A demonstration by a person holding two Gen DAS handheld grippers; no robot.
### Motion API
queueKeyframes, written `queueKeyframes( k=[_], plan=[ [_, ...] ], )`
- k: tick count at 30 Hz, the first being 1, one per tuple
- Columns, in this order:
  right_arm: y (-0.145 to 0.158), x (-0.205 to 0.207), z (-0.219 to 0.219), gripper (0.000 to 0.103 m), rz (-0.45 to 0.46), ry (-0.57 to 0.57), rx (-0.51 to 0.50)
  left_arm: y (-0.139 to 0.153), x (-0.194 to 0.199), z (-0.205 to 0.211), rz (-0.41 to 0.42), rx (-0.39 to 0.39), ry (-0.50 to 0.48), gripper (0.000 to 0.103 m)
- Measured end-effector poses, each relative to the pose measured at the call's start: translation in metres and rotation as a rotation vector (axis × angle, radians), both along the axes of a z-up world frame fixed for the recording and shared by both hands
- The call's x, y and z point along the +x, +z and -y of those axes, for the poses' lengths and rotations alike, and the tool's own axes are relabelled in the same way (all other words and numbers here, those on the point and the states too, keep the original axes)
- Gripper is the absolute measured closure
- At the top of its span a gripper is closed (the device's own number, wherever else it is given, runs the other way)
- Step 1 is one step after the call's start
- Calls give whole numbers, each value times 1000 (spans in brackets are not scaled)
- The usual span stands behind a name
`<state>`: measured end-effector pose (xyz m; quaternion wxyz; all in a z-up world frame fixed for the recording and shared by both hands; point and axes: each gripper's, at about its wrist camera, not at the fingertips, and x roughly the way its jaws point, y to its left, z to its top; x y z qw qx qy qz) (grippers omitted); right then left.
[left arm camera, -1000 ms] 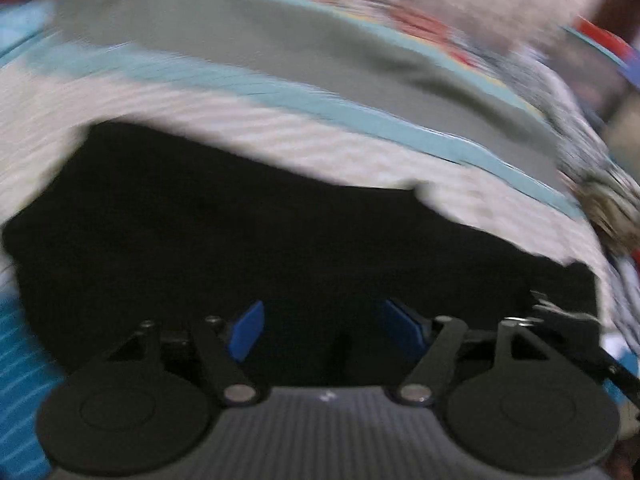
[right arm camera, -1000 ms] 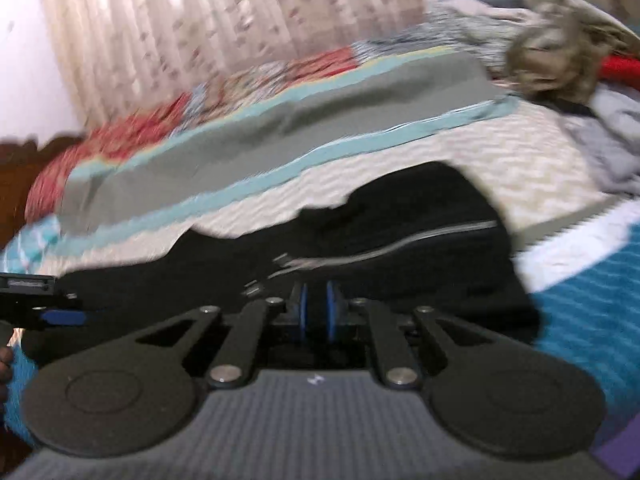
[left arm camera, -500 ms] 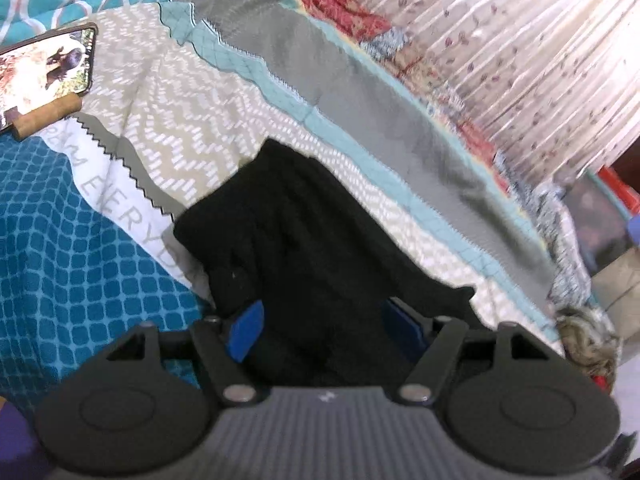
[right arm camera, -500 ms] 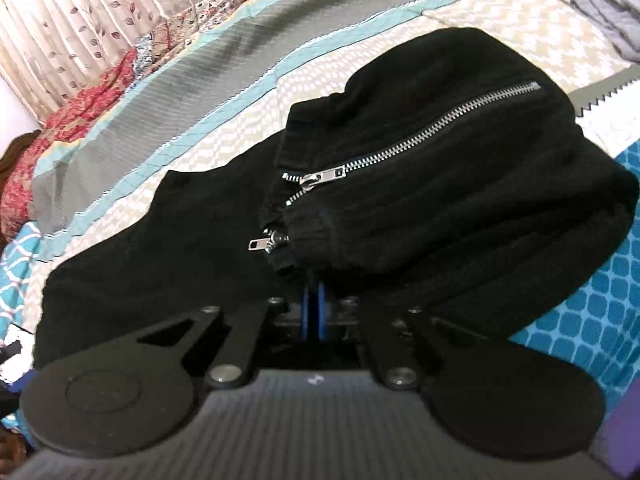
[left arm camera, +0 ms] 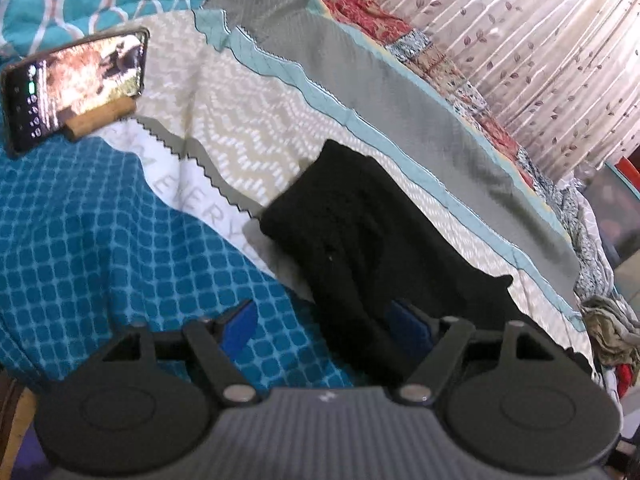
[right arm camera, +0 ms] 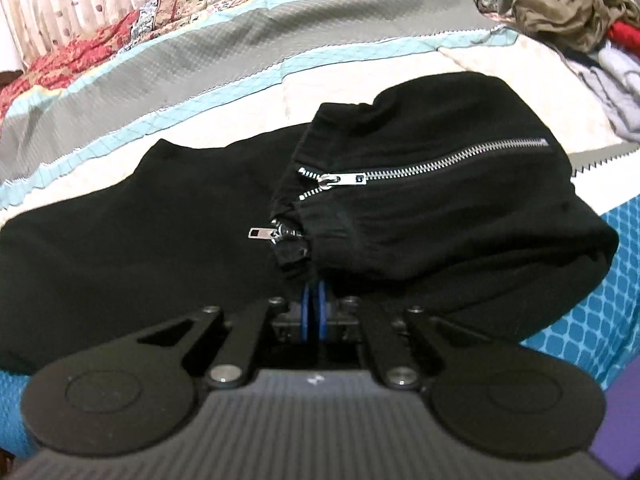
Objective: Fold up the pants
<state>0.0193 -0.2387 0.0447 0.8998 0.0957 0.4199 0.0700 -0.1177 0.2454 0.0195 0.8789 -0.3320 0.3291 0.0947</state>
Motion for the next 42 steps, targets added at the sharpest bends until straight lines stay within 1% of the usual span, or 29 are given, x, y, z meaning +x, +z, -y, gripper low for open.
queueKeyframes(
  k=[5, 7, 8, 9, 10, 11, 12, 15, 16, 19, 21, 22, 26, 27, 29, 30, 31, 32, 33, 34, 35, 37, 39, 42],
  plan=[
    [0, 0, -3, 96, 4, 4, -39, -1, 1, 0, 19, -14, -13, 24],
    [8, -2, -8, 95, 0, -34, -66, -2, 1, -1, 19, -27, -11, 23],
    [15, -7, -14, 89, 22, -60, -98, -2, 1, -2, 19, -35, -11, 22],
    [22, -16, -23, 89, 78, -61, -141, -3, 0, -3, 20, -44, -10, 21],
    [29, -24, -33, 89, 135, -20, -173, -3, 0, -4, 23, -50, -8, 20],
    [34, -30, -45, 89, 173, 42, -190, -3, 0, -4, 23, -52, -6, 19],
    [36, -34, -57, 89, 183, 108, -183, -4, 1, -5, 20, -52, 0, 16],
    [39, -33, -84, 89, 149, 249, -108, -8, 4, -7, 6, -62, 10, 16],
    [39, -31, -93, 89, 134, 289, -86, -9, 4, -9, 4, -69, 14, 14],
    [42, -19, -116, 89, 98, 380, -16, -10, 9, -14, 0, -88, 36, 13],
    [46, -8, -130, 89, 75, 421, 35, -10, 15, -19, 7, -109, 45, 11],
    [48, -5, -138, 89, 67, 436, 59, -11, 19, -22, 8, -123, 48, 9],
    [57, 3, -168, 89, 60, 497, 140, -18, 37, -31, 7, -169, 68, 6],
    [57, 6, -180, 89, 57, 506, 155, -21, 42, -33, 9, -183, 70, 4],
    [56, 14, -189, 89, 43, 520, 197, -29, 54, -35, 7, -210, 70, 4],
    [54, 17, -195, 89, 24, 522, 227, -32, 59, -34, 6, -207, 75, 4],
    [48, 24, -201, 89, -9, 525, 265, -33, 65, -31, 9, -190, 79, 6],
    [37, 32, -208, 89, -73, 533, 309, -32, 69, -29, 8, -168, 81, 10],
    [24, 40, -215, 90, -156, 542, 335, -30, 72, -25, 1, -141, 82, 31],
    [6, 45, -225, 92, -250, 530, 313, -29, 76, -21, -16, -113, 81, 51],
    [-13, 49, -231, 96, -321, 495, 290, -29, 78, -20, -25, -108, 73, 55],
    [-22, 53, -225, 97, -354, 442, 378, -27, 76, -16, -12, -95, 78, 67],
    [-22, 57, -224, 98, -384, 444, 395, -21, 73, -13, 3, -66, 74, 70],
    [-23, 55, -225, 98, -397, 443, 417, -8, 68, -3, 37, -59, 72, 74]
  ],
)
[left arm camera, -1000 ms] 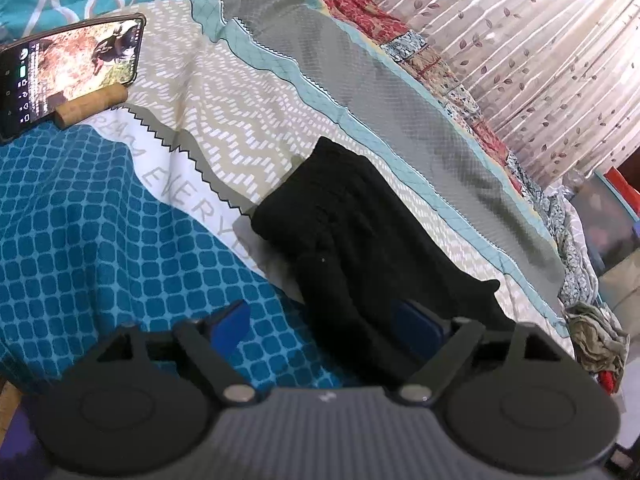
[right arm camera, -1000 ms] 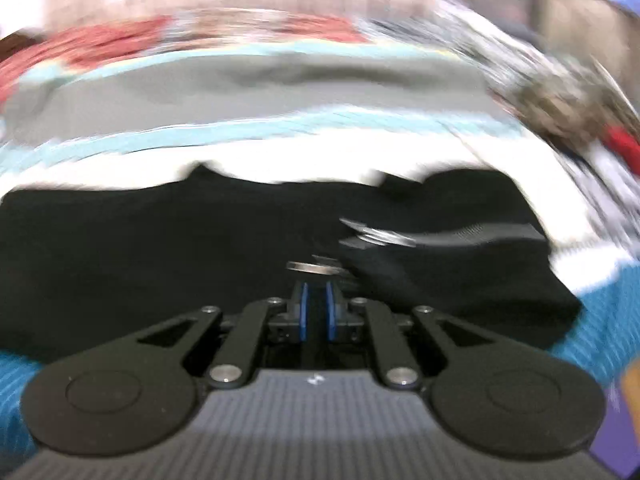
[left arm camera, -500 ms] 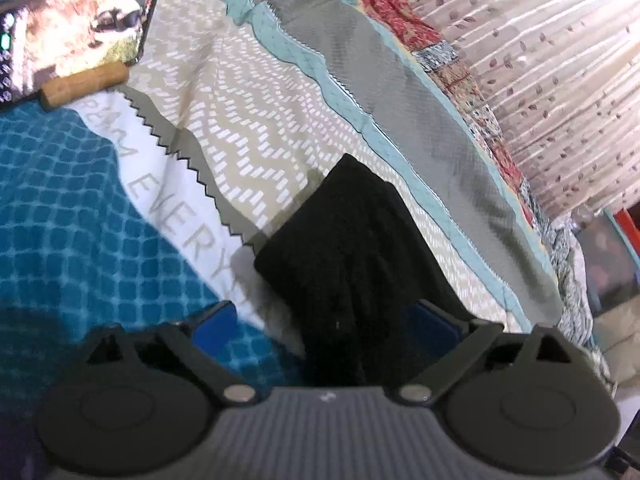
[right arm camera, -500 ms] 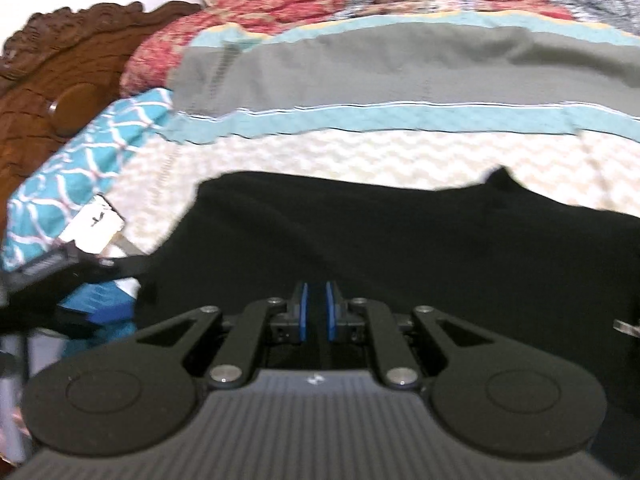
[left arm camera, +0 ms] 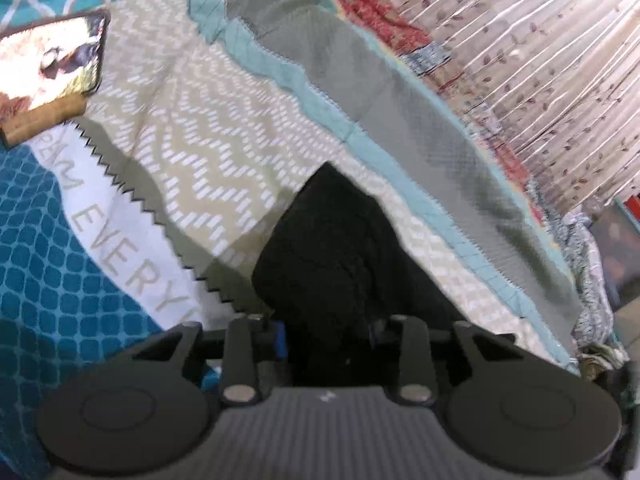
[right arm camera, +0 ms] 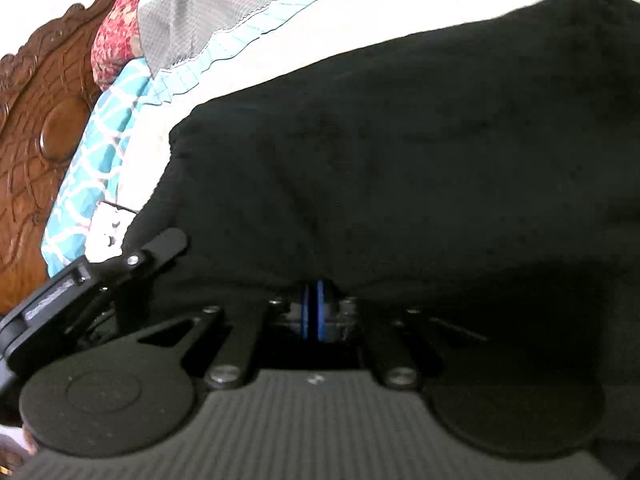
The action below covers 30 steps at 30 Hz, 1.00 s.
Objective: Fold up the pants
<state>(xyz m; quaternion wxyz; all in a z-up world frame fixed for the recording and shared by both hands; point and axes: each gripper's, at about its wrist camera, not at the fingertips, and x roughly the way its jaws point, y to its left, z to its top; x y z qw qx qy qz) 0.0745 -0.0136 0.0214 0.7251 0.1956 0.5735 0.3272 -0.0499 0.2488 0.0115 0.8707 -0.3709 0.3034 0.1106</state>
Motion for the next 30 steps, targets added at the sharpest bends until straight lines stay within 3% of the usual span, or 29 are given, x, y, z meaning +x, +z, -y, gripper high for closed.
queueKeyframes(
  k=[3, 5, 10, 13, 17, 18, 20, 21, 22, 24, 27, 30],
  plan=[
    [4, -4, 5, 96, 8, -1, 24, 19, -3, 18, 41, 49, -31, 75],
    [14, -12, 9, 90, 64, -2, 30, 33, -3, 35, 68, 110, -66, 75],
    [26, -20, 56, 90, 162, -75, 60, 60, 0, 79, 135, 239, -156, 75],
    [31, -25, 91, 90, 191, -148, 91, 65, 7, 116, 149, 313, -238, 75],
    [30, -27, 129, 90, 188, -238, 120, 56, 22, 166, 129, 354, -382, 75],
    [27, -25, 136, 89, 183, -266, 116, 50, 27, 180, 112, 383, -435, 71],
    [24, -24, 141, 85, 175, -314, 111, 37, 34, 212, 45, 463, -539, 53],
    [22, -24, 144, 73, 171, -334, 112, 32, 34, 222, 15, 476, -583, 45],
    [20, -25, 147, 66, 168, -357, 105, 29, 32, 231, 1, 482, -631, 44],
    [18, -27, 156, 39, 169, -396, 103, 35, 19, 237, 38, 513, -672, 40],
    [12, -28, 160, 36, 118, -407, 171, 55, -4, 224, 133, 519, -671, 20],
    [14, -28, 161, 35, 115, -390, 188, 69, -23, 188, 175, 448, -594, 18]
  ],
)
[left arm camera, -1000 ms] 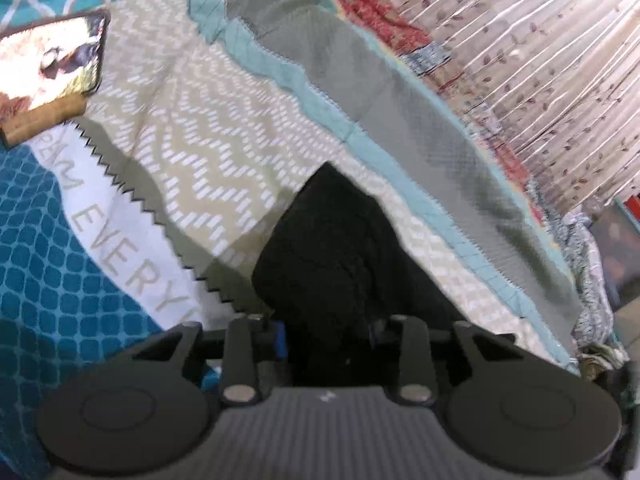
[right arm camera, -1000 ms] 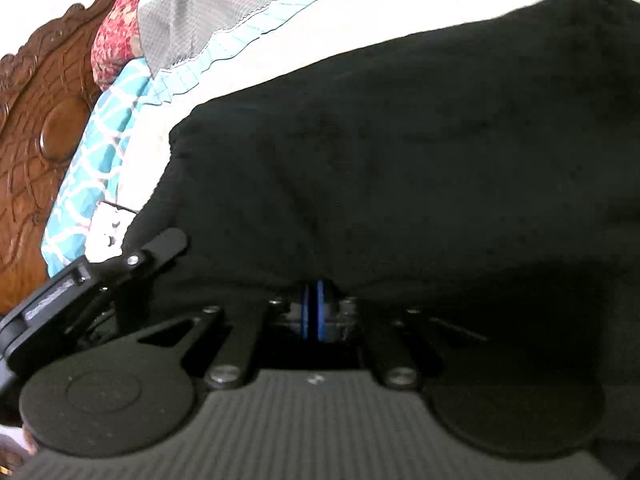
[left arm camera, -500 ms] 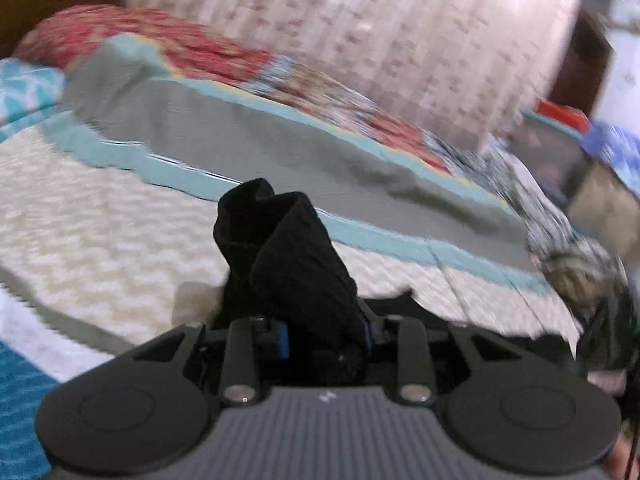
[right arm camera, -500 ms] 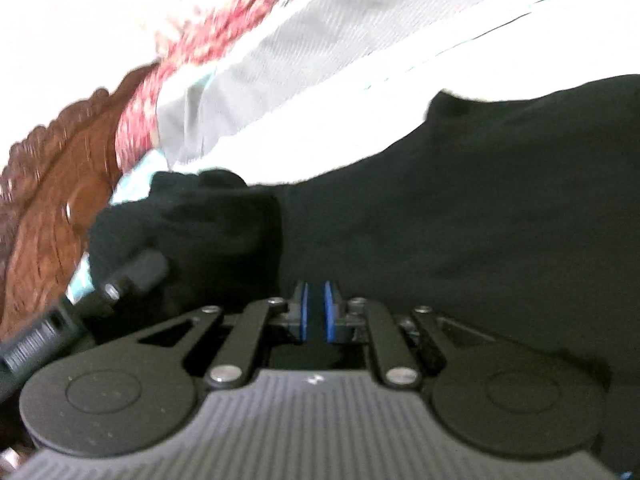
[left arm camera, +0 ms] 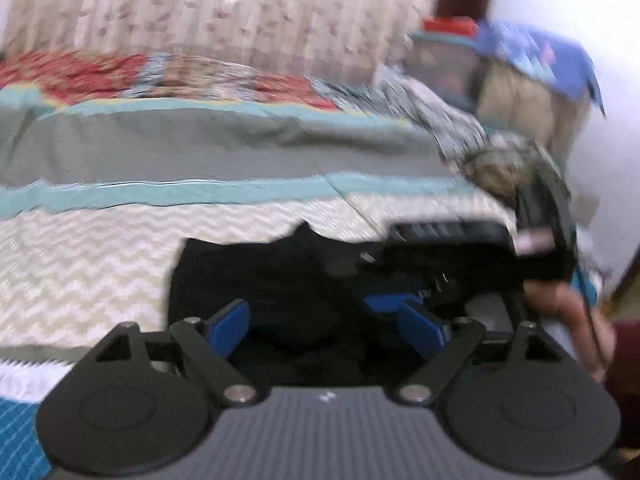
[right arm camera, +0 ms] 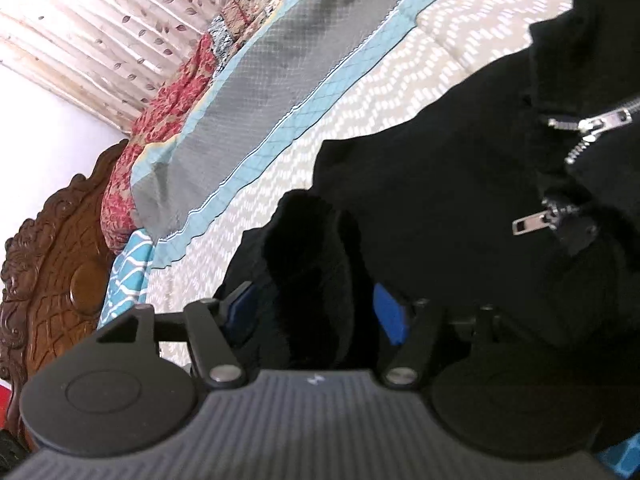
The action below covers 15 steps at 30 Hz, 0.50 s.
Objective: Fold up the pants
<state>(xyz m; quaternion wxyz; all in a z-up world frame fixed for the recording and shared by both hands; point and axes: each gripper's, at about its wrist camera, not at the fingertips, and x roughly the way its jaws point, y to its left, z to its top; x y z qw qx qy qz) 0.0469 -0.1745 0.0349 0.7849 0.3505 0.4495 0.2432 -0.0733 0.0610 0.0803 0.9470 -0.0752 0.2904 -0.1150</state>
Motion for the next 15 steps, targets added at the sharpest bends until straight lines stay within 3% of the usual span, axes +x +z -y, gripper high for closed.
queueKeyframes(
  k=[2, 5, 8, 10, 13, 15],
  plan=[
    [1, -1, -1, 29, 17, 13, -16, 0, -3, -26, -15, -41, 89, 17],
    [0, 1, 3, 29, 3, 49, -38, -9, 1, -55, -76, -93, 206, 17],
    [1, 0, -11, 29, 21, 110, -85, -20, 0, -75, -126, -161, 258, 17],
    [3, -2, -34, 37, 60, 162, -211, -25, 0, -78, -139, -167, 273, 17],
    [10, -11, -57, 70, 158, 209, -352, -28, -1, -75, -155, -155, 276, 17],
    [20, -20, -69, 77, 249, 245, -423, -28, -2, -73, -156, -148, 276, 17]
  ],
)
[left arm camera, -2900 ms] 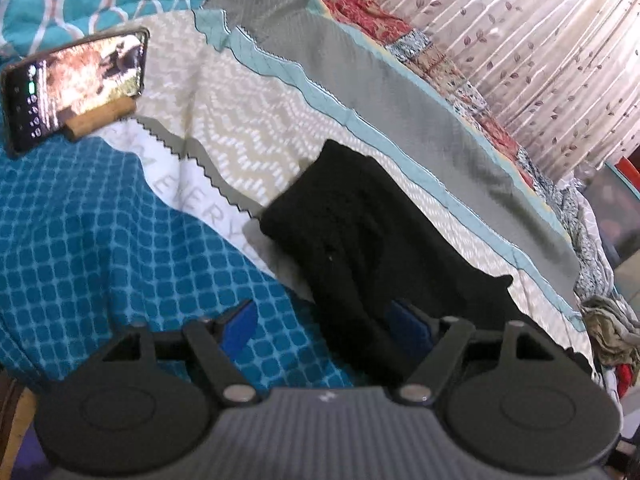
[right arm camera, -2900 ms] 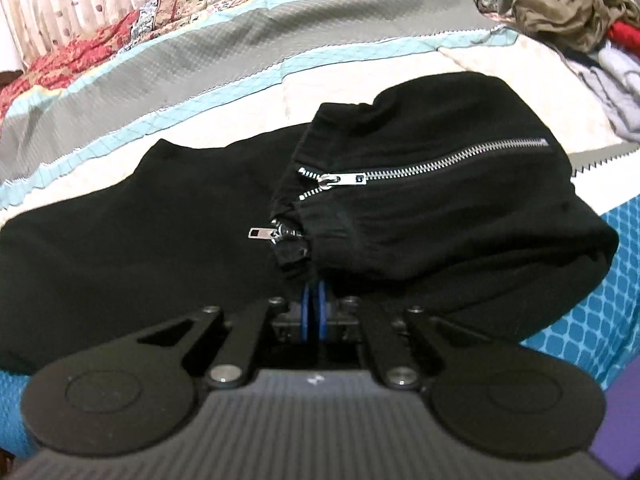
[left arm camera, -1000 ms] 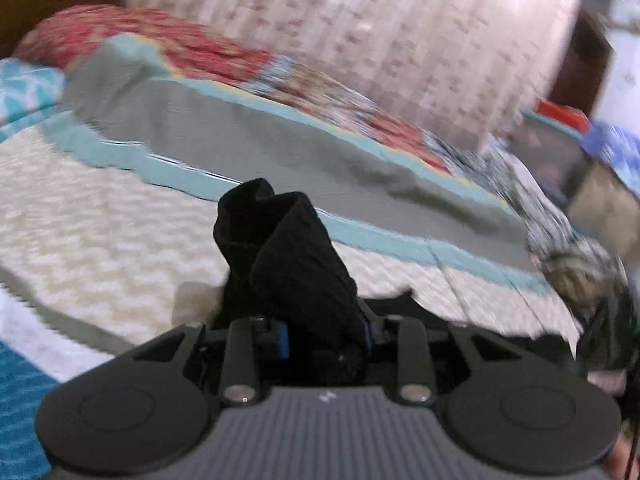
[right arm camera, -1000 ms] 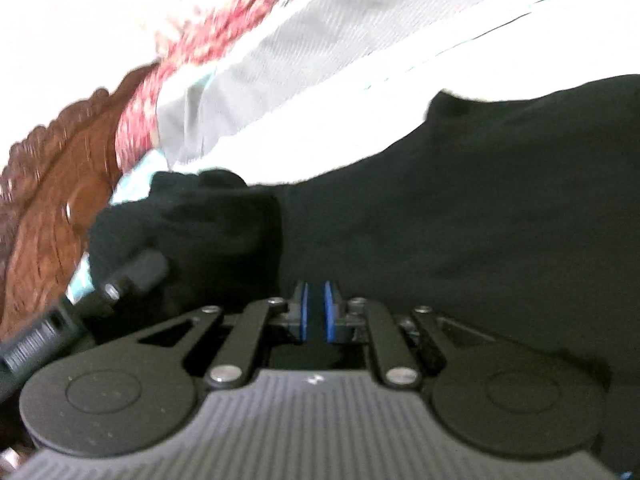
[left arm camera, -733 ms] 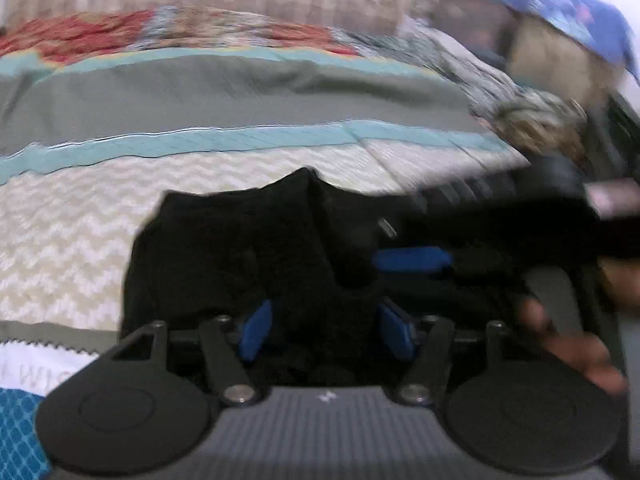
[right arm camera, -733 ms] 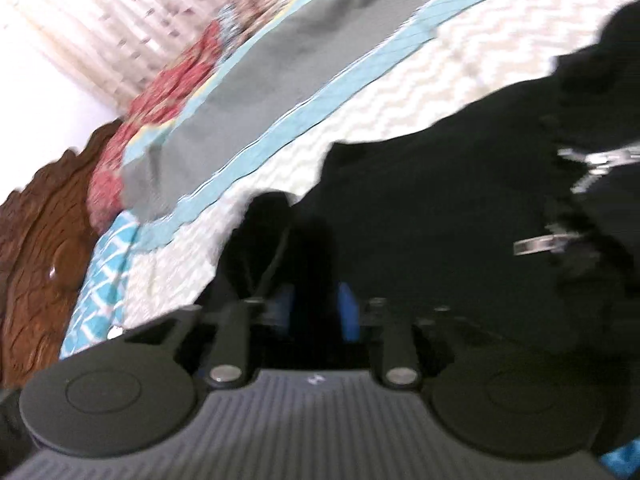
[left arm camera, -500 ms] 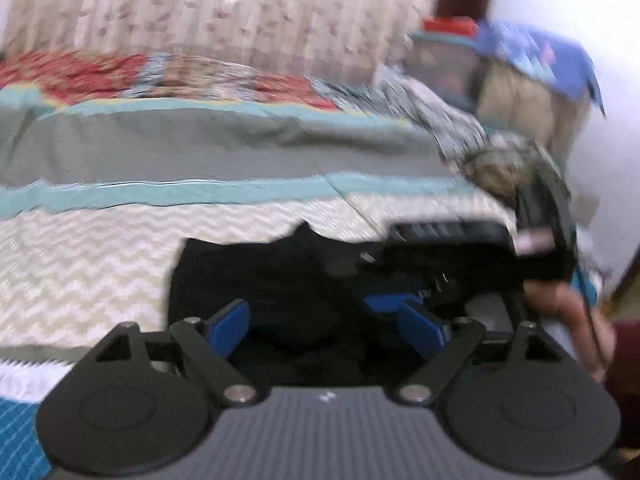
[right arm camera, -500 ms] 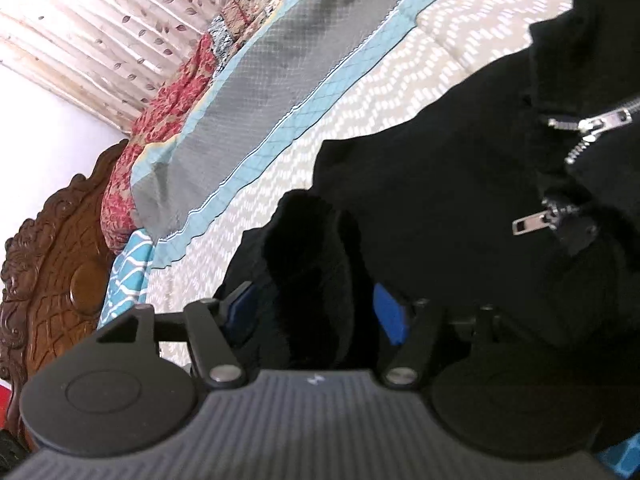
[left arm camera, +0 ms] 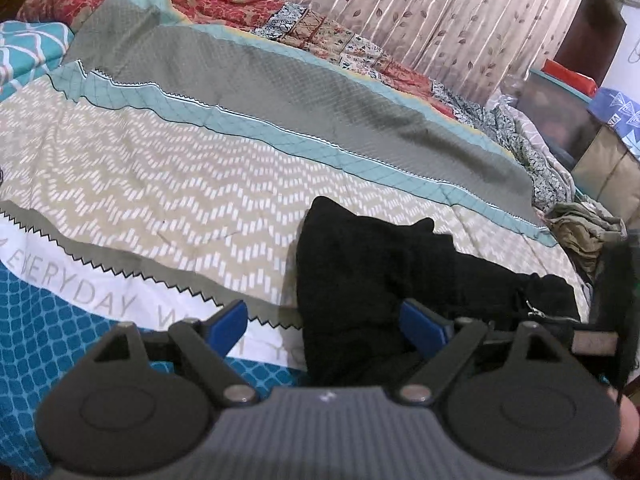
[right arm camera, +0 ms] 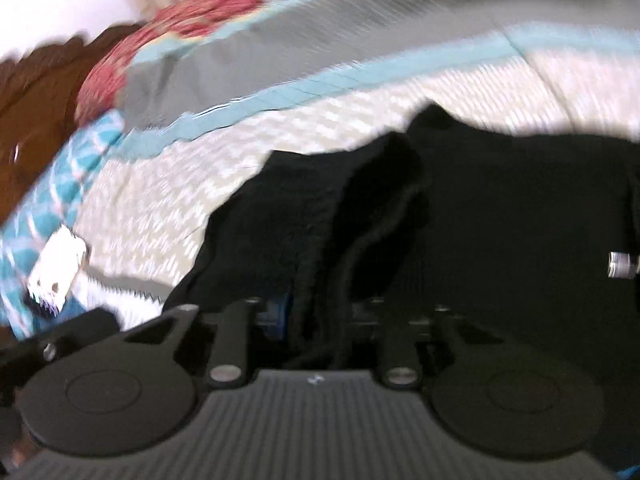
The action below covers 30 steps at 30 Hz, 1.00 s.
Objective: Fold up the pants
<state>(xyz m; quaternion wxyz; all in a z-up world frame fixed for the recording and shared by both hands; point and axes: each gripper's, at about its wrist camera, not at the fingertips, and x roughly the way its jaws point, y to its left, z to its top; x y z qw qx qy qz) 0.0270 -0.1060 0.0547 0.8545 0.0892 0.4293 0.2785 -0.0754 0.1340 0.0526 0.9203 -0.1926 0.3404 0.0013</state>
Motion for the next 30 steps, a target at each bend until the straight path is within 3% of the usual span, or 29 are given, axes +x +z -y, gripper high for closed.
queueKeyframes(
  k=[2, 7, 13, 22, 26, 30],
  plan=[
    [8, -8, -7, 78, 96, 33, -56, 1, 0, 2, 0, 0, 3, 17],
    [24, 0, 18, 78, 166, 6, -11, 5, 2, 5, 2, 1, -3, 17],
    [24, 15, 58, 78, 143, -90, 26, 10, 9, 19, 1, 1, -35, 17],
    [1, 15, 93, 77, 65, -198, -19, 3, 21, 50, -34, 29, -104, 16],
    [-5, 11, 97, 58, 63, -215, -38, 3, 27, 57, -49, 31, -115, 16],
    [12, 4, 123, 57, 141, -304, 16, 11, 33, 55, -32, 34, -104, 15]
  ],
)
